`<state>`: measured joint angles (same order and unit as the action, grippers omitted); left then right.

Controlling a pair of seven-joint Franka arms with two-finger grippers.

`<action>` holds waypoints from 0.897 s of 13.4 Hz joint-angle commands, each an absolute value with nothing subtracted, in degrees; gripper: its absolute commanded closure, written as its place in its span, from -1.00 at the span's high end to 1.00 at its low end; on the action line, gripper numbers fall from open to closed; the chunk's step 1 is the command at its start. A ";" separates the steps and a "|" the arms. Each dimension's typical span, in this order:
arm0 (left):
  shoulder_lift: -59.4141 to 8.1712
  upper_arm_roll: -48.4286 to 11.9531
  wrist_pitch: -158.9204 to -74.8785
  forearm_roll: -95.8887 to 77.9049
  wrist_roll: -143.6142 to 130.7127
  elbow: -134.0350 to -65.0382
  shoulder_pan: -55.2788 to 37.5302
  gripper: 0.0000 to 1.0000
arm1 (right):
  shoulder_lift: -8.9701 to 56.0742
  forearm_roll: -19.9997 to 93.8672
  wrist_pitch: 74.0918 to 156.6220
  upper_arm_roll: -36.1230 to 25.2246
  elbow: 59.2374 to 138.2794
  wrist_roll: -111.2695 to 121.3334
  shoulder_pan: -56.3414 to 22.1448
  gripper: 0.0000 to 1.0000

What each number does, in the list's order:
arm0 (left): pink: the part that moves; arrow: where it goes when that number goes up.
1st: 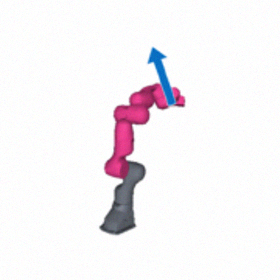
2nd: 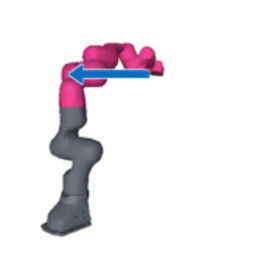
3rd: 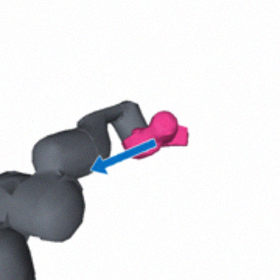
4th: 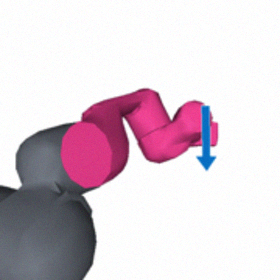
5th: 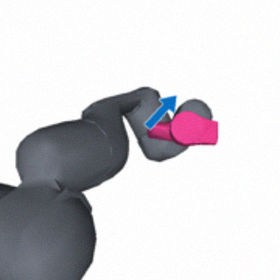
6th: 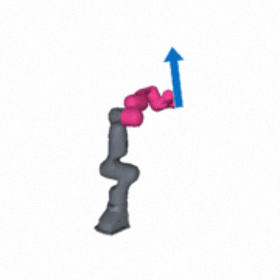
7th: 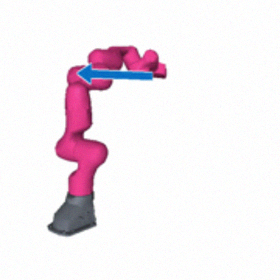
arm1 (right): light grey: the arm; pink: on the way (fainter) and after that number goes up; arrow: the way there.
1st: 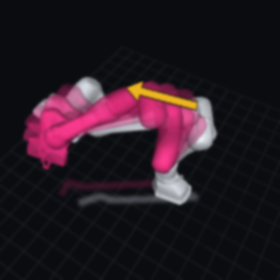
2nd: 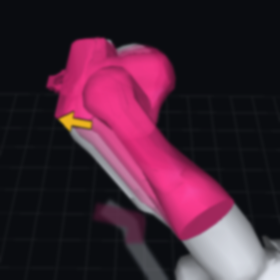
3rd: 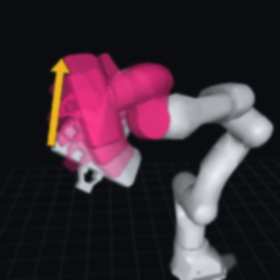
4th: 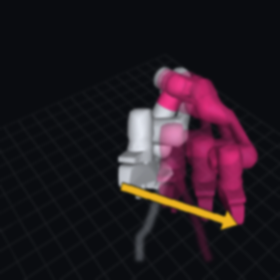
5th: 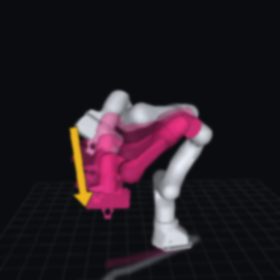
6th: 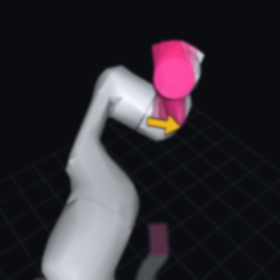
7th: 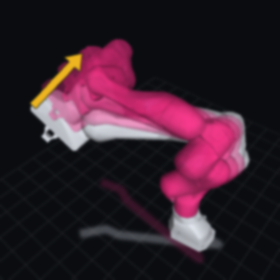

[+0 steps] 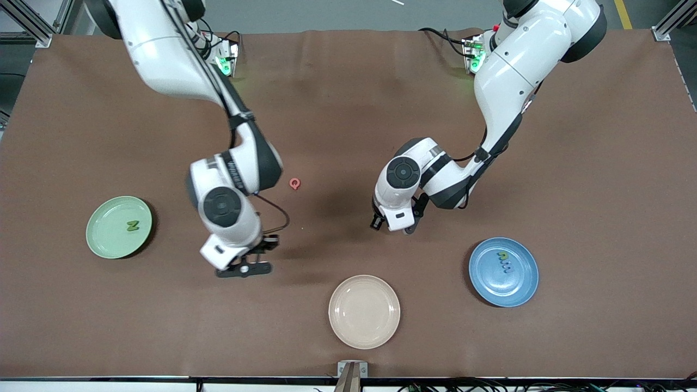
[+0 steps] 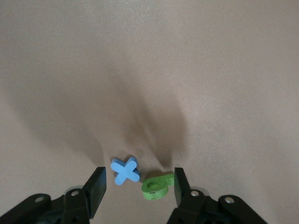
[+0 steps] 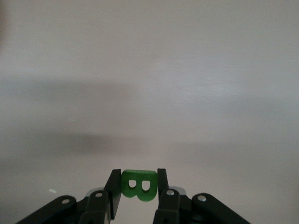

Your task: Sort upper and lower case letters into plates

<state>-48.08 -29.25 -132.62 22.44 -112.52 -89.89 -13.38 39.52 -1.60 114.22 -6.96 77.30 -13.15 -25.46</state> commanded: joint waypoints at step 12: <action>-47.37 -28.83 -132.89 23.90 -116.28 -93.52 -13.53 -0.14 | 25.05 -1.32 128.66 -5.27 110.29 36.02 9.57 -0.52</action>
